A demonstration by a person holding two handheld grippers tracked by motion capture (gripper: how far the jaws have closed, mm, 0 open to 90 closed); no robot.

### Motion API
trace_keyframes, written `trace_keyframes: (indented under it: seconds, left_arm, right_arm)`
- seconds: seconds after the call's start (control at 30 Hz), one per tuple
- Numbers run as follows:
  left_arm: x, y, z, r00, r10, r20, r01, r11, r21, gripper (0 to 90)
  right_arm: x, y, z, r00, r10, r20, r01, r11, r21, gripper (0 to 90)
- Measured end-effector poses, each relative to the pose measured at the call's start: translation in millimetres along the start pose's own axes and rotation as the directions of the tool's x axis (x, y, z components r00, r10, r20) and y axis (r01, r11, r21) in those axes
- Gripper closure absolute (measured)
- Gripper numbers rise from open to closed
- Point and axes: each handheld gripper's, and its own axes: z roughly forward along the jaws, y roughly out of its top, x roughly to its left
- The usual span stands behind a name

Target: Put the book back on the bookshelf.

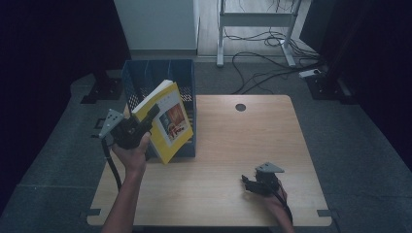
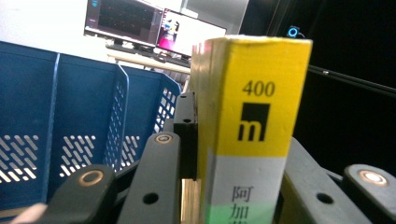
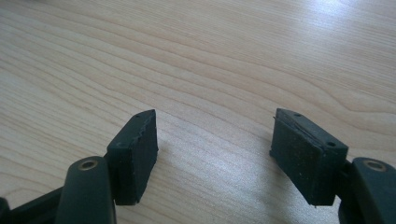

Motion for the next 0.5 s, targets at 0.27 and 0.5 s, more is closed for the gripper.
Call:
trace_keyframes:
  seconds: [0.27, 0.5]
  left_arm:
    - [-0.8, 5.3, 10.8, 0.9999, 0.009, -0.012, -0.009, 1.0, -0.003, 75.2]
    - [-0.2, 7.6, 18.8, 0.9996, 0.015, -0.024, -0.015, 0.9999, -0.003, 75.2]
  right_arm:
    - [-1.4, -0.4, -0.6, 0.9999, 0.011, -0.008, -0.011, 1.0, -0.003, 29.9]
    - [-2.3, -0.7, -1.0, 0.9998, 0.017, -0.012, -0.017, 1.0, -0.004, 29.8]
